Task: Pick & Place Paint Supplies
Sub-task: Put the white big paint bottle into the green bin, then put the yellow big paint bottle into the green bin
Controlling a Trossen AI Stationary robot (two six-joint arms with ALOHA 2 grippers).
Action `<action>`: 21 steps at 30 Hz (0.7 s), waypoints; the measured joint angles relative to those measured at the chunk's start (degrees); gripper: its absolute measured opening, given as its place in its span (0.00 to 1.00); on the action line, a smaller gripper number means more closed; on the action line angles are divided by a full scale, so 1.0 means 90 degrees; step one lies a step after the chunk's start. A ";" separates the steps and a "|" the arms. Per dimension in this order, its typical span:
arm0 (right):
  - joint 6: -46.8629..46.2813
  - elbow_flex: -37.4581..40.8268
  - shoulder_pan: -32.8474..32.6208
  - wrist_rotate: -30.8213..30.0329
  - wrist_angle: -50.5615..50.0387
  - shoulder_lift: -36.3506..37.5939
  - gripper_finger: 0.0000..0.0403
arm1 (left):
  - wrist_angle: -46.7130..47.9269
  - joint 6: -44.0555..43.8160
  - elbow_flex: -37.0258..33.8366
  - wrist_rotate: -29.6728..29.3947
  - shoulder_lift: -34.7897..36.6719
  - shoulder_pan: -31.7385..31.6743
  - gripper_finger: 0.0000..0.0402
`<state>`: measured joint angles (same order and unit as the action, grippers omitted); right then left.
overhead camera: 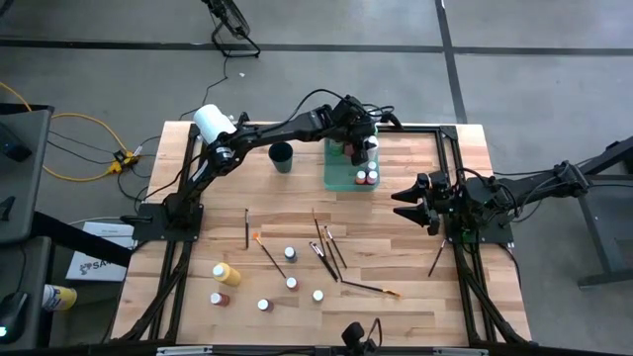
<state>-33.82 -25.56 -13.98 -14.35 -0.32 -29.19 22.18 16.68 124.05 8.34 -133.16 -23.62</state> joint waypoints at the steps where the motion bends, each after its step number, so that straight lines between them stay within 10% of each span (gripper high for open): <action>1: -0.0025 0.0000 0.0000 -0.0002 0.0002 0.0002 0.62 | 0.0028 0.0018 0.0000 0.0000 0.0003 0.0000 0.42; 11: -0.0063 -0.0002 0.0000 0.0000 0.0007 0.0002 0.62 | 0.0751 0.0669 0.0002 -0.0196 0.0608 0.0000 0.52; 21: -0.0095 -0.0002 -0.0001 0.0000 0.0010 0.0002 0.62 | 0.4445 0.1662 -0.0002 -0.0117 0.1906 0.0467 0.60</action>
<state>-34.68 -25.58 -13.99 -14.35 -0.23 -29.17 62.19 31.64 124.03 7.28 -116.01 -19.42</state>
